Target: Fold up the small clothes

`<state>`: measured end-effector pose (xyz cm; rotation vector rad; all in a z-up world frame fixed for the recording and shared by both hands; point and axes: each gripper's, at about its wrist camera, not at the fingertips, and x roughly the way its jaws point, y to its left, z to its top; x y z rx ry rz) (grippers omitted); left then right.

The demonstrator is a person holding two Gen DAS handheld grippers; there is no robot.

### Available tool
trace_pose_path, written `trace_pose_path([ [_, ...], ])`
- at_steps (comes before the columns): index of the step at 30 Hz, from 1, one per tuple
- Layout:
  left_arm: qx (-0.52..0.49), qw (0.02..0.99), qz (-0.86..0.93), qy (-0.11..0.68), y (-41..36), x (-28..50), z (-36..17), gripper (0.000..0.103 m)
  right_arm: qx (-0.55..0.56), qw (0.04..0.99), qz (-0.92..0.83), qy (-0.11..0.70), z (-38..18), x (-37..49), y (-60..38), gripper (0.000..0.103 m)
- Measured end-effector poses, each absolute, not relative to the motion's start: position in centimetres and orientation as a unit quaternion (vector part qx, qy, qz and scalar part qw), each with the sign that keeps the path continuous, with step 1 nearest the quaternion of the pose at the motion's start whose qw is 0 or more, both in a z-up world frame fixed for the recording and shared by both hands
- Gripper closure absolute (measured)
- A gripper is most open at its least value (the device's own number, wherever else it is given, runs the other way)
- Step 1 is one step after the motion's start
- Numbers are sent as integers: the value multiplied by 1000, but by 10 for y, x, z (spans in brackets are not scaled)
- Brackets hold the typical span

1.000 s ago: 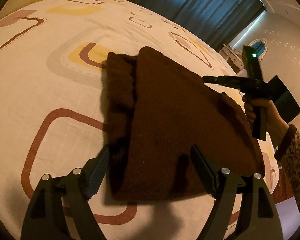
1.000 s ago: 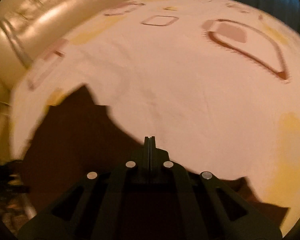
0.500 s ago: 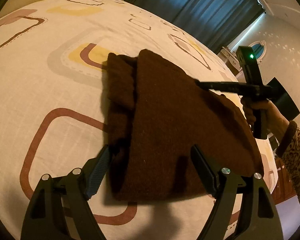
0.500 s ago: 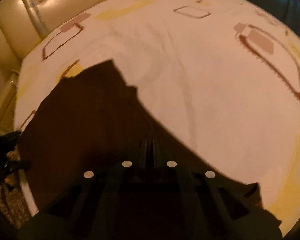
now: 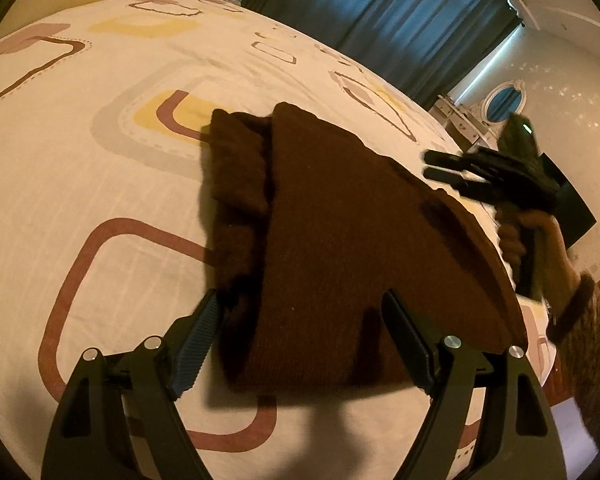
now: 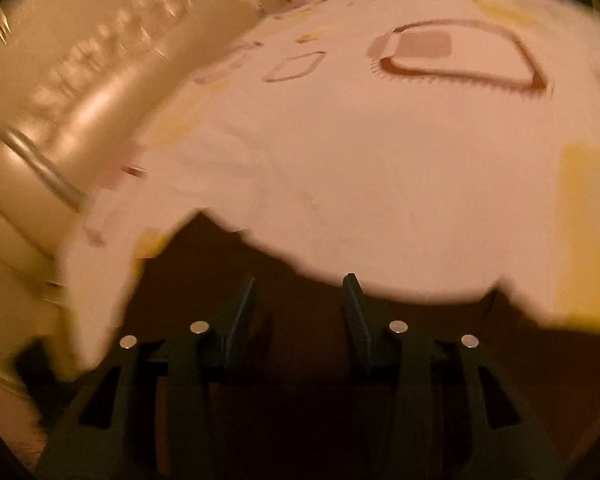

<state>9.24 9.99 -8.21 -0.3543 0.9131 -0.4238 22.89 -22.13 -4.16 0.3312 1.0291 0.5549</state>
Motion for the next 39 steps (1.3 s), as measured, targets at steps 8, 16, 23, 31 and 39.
trace_pose_path([
  [8, -168, 862, -201, 434, 99, 91, -82, 23, 65, 879, 109, 460, -36, 209, -274, 58],
  [16, -155, 867, -198, 431, 95, 90, -82, 21, 177, 865, 9, 469, -61, 202, -358, 46],
  [23, -157, 867, -199, 429, 95, 89, -82, 21, 214, 867, 22, 449, -59, 187, -372, 95],
  [31, -160, 867, -205, 425, 97, 92, -83, 20, 302, 864, 9, 403, -57, 165, -393, 64],
  [39, -183, 862, -211, 422, 103, 94, -84, 20, 375, 829, 164, 382, -35, 91, -331, 50],
])
